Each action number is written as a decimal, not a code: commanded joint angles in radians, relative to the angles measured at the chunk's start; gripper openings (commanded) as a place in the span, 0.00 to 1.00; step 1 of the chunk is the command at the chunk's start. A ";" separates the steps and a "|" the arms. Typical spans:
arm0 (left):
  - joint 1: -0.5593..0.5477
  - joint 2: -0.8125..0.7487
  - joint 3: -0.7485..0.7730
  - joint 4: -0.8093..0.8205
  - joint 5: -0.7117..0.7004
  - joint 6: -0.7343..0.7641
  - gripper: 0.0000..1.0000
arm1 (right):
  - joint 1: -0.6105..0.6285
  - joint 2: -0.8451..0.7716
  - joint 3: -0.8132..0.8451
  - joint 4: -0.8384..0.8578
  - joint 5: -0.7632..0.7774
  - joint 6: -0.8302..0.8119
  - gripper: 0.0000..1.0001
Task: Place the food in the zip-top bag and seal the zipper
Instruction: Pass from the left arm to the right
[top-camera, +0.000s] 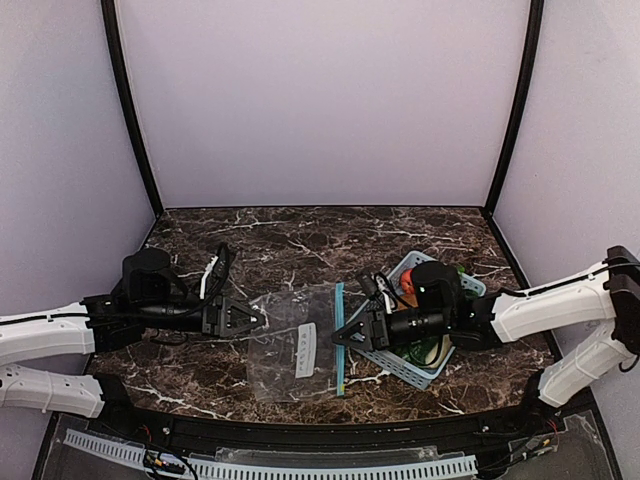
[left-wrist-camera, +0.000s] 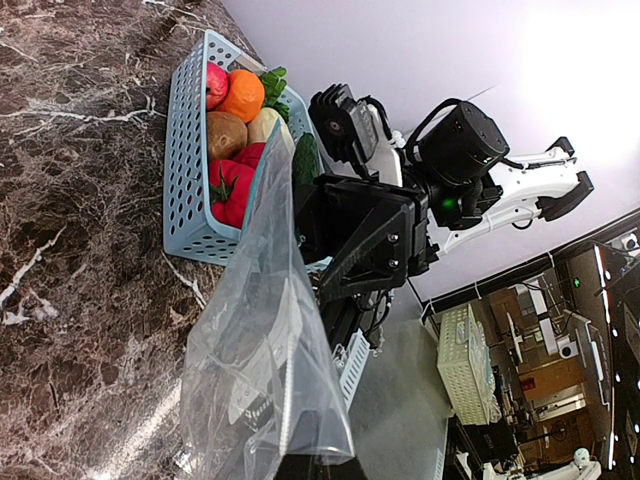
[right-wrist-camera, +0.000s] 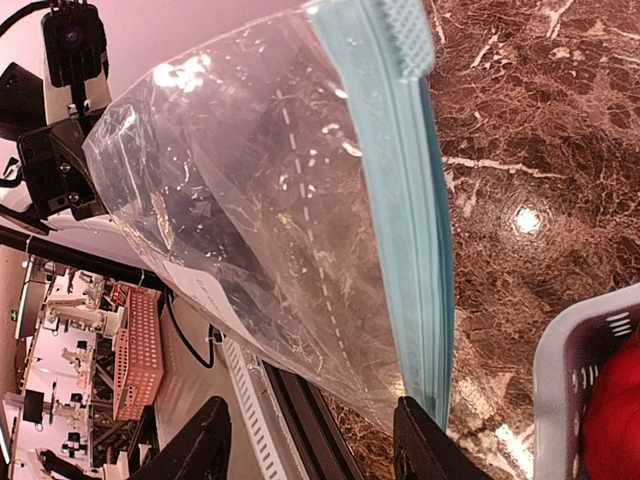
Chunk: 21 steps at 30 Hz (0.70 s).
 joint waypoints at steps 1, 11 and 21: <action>-0.001 -0.001 -0.020 0.018 0.005 0.000 0.01 | -0.008 -0.005 0.011 0.001 0.054 -0.002 0.54; -0.001 -0.003 -0.026 0.017 0.005 -0.003 0.01 | -0.024 -0.056 0.017 -0.067 0.114 -0.031 0.63; -0.001 0.002 -0.026 0.022 0.004 -0.006 0.01 | -0.029 0.009 0.044 -0.020 0.049 -0.035 0.58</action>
